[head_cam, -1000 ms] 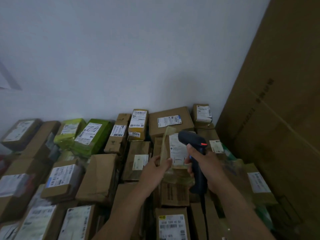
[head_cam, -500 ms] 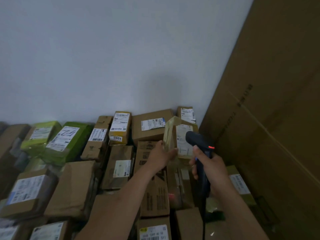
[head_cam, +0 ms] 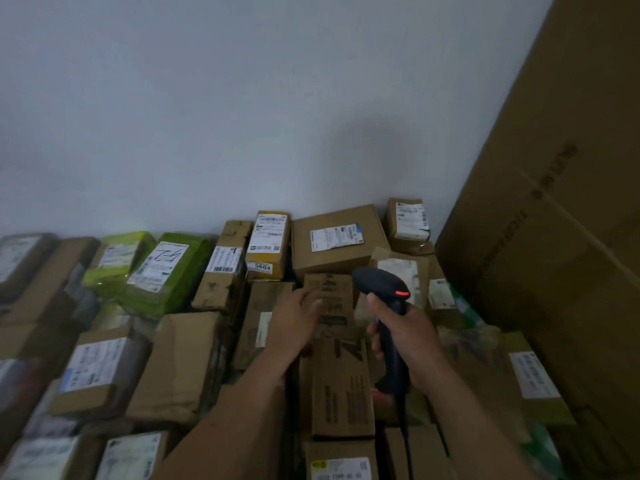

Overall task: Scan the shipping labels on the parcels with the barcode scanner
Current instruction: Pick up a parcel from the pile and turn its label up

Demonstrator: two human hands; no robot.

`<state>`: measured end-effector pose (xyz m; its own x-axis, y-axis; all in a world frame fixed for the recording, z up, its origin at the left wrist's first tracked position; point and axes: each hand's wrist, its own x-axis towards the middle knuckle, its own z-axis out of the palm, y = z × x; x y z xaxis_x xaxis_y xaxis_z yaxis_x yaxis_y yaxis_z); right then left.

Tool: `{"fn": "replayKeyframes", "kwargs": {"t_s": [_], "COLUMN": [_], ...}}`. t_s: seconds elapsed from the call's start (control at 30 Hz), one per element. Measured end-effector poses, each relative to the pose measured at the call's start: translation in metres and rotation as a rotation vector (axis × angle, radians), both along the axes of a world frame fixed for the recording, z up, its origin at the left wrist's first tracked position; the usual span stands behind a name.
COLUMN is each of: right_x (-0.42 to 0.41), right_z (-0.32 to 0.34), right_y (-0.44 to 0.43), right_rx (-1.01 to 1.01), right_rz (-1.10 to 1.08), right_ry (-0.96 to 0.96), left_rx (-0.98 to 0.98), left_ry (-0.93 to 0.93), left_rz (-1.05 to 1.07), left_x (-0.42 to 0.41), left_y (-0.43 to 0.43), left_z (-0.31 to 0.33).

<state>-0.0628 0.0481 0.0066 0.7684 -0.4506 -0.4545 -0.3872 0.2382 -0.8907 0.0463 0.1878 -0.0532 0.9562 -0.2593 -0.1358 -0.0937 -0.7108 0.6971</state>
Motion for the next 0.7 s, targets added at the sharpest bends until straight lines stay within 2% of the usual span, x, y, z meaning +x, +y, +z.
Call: {"fn": "replayKeyframes", "kwargs": {"t_s": [0.07,0.17,0.33,0.43,0.6,0.7], "right_x": [0.008,0.018,0.029,0.034,0.035,0.034], "right_z": [-0.007,-0.02,-0.036,-0.043,-0.044,-0.041], "right_y": [0.012,0.029,0.042,0.044,0.043,0.043], "right_rx": [0.002,-0.002,-0.02,-0.018,0.056,0.06], "right_rz": [0.055,0.145,0.209,0.207,0.203,0.217], "right_ry": [0.0,-0.001,0.013,0.036,0.046,0.04], "left_rx": [0.074,0.295,0.463,0.53,0.561,0.415], "left_ry": [-0.001,0.058,0.354,0.434,0.388,0.363], "left_rz": [0.107,0.133,0.114,0.098,0.099,0.178], "left_x": [0.01,0.021,0.021,0.028,0.034,0.029], "left_y": [0.028,0.062,0.071,0.068,0.065,0.072], "left_z": [-0.015,-0.041,-0.056,-0.063,-0.07,-0.063]}}
